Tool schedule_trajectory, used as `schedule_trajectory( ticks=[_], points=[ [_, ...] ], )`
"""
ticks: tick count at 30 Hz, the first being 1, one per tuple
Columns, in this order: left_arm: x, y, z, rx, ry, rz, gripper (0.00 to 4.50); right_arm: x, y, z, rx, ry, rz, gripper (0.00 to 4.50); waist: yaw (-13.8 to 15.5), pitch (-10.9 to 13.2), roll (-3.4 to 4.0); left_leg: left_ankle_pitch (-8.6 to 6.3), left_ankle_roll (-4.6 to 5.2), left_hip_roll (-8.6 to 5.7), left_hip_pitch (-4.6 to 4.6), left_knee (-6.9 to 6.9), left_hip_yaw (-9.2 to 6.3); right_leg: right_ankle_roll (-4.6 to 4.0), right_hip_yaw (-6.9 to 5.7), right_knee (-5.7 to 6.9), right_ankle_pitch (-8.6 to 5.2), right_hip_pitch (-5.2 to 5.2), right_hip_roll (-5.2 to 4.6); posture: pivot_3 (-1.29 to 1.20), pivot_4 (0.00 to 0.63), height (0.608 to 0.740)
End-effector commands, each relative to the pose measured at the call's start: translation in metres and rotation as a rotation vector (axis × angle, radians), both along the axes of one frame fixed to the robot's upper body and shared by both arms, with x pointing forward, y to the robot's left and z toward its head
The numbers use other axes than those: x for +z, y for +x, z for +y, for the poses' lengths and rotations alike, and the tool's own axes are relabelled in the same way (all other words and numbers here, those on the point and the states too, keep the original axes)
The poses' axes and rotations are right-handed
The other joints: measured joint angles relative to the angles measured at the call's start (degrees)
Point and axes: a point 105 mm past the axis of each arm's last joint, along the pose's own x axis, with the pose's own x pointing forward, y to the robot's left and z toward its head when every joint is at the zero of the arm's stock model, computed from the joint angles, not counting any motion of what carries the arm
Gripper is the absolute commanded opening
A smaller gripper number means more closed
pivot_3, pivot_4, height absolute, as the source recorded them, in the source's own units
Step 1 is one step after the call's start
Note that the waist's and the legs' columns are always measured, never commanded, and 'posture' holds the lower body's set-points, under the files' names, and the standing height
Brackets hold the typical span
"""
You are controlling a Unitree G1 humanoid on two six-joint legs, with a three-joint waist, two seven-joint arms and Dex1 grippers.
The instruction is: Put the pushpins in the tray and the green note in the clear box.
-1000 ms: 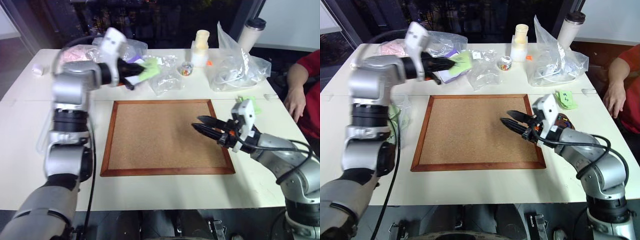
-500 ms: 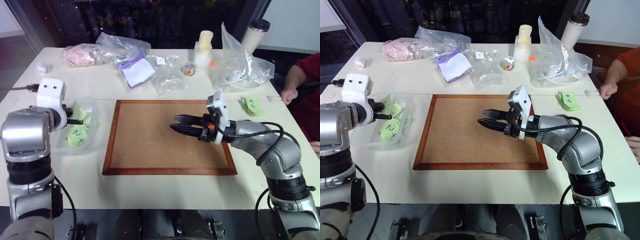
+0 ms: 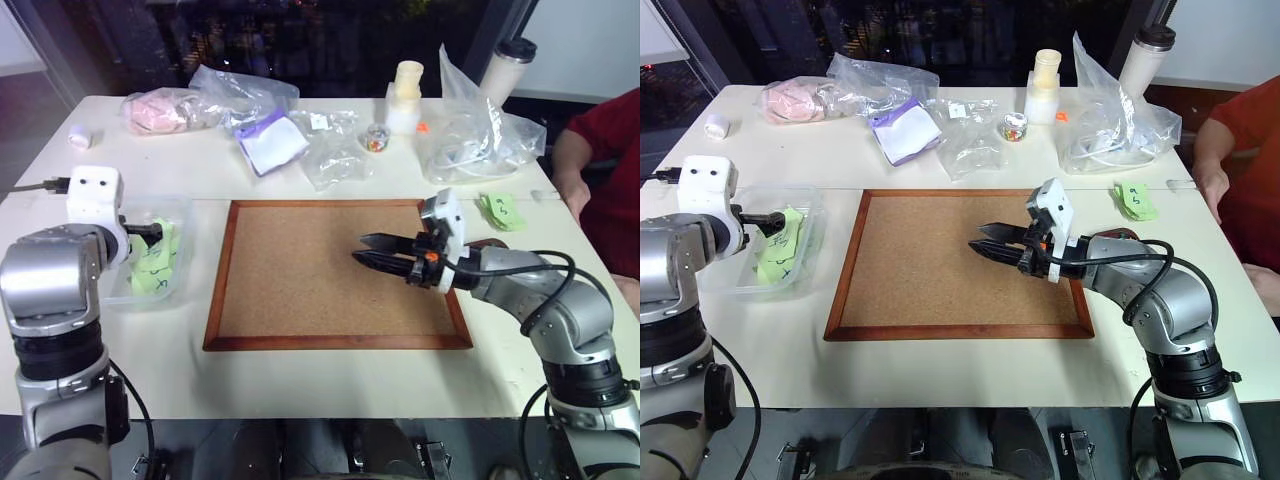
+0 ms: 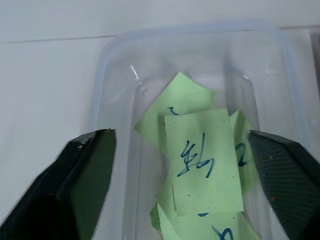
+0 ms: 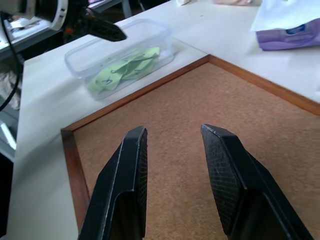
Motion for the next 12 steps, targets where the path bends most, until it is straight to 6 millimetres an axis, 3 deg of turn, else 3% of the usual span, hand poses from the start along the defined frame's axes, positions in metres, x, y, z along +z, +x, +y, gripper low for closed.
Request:
schedule_trajectory(
  ticks=[1,4,6,8,12],
  points=[
    [0.054,0.006,-0.024,-0.208,0.008,-0.262,4.48,0.018,-0.004,-0.014,-0.065,0.055,-0.048,1.73,0.2,0.0,-0.01,0.0,0.0,0.0,-0.01,0.0,0.0,0.0,0.0,-0.01,0.0,0.0,-0.01,0.0,0.15,0.734],
    [0.078,-0.002,-0.065,-0.545,-0.001,-0.392,4.48,0.017,-0.009,-0.029,-0.131,0.057,-0.034,1.73,0.1,0.0,-0.01,0.0,-0.03,0.0,-0.01,-0.01,0.05,0.0,0.01,-0.04,0.0,0.0,-0.07,0.0,0.15,0.734],
    [0.074,-0.028,-0.094,-0.838,-0.055,-0.385,4.48,0.012,-0.015,-0.04,-0.163,0.029,-0.011,1.73,0.0,0.0,0.02,0.12,-0.23,0.01,-0.01,-0.03,0.07,0.0,0.01,-0.05,0.0,0.0,-0.08,0.0,0.15,0.734],
    [0.058,-0.04,-0.094,-0.935,-0.064,-0.304,4.48,0.008,-0.022,-0.051,-0.189,-0.004,0.007,1.73,-0.4,0.0,0.06,0.12,-0.25,0.01,0.04,-0.08,0.11,-0.01,0.03,-0.07,-0.01,0.02,-0.11,0.0,0.15,0.734],
    [0.04,-0.042,-0.093,-1.008,-0.067,-0.231,4.48,0.007,-0.025,-0.074,-0.278,-0.045,0.01,1.73,-0.5,0.0,0.1,0.01,-0.04,0.07,0.12,-0.11,0.09,-0.09,0.08,-0.03,0.04,0.02,0.1,0.0,0.15,0.734]
  ],
)
